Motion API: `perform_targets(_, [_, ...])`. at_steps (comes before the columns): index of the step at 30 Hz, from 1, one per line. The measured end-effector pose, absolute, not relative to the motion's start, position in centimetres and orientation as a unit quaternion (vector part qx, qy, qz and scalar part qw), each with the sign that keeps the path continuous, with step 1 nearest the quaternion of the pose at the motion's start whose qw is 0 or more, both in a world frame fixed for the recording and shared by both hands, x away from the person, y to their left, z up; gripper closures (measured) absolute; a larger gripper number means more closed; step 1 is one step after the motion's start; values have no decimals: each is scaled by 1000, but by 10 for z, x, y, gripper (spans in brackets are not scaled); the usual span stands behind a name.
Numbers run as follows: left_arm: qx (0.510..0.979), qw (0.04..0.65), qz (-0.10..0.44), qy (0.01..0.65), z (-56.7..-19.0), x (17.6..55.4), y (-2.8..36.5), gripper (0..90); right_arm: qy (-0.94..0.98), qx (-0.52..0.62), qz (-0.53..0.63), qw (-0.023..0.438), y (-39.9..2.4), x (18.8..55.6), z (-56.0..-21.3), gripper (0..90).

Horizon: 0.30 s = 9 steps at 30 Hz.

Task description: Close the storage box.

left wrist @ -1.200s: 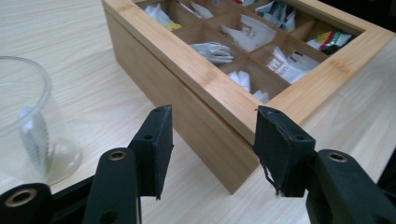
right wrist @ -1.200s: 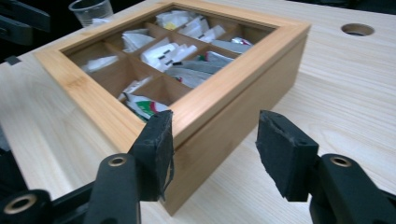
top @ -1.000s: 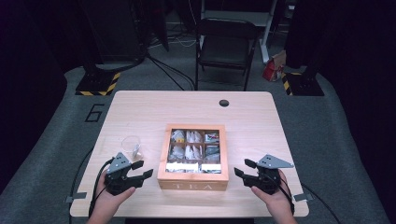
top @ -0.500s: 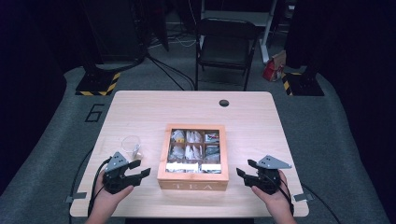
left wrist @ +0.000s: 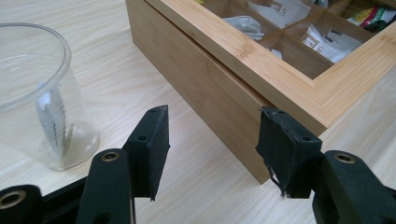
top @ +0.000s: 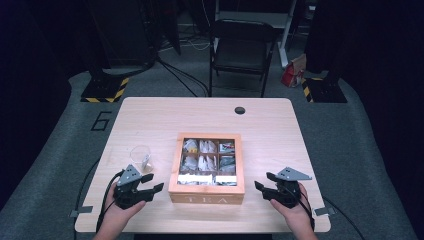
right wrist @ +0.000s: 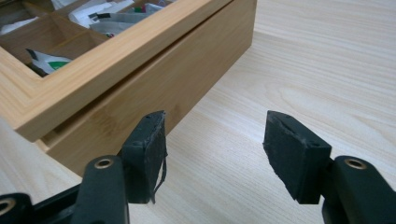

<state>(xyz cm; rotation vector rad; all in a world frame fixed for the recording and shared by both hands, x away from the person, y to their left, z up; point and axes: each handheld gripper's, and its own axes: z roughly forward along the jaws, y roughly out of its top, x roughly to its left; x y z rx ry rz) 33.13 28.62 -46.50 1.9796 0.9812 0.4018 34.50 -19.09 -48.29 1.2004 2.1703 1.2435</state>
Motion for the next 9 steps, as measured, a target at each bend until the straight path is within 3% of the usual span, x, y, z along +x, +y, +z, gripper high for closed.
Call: perform_targets(9, [797,430,157,393,-468,332,286,436,769,434,437,171,-192,348,-488,385])
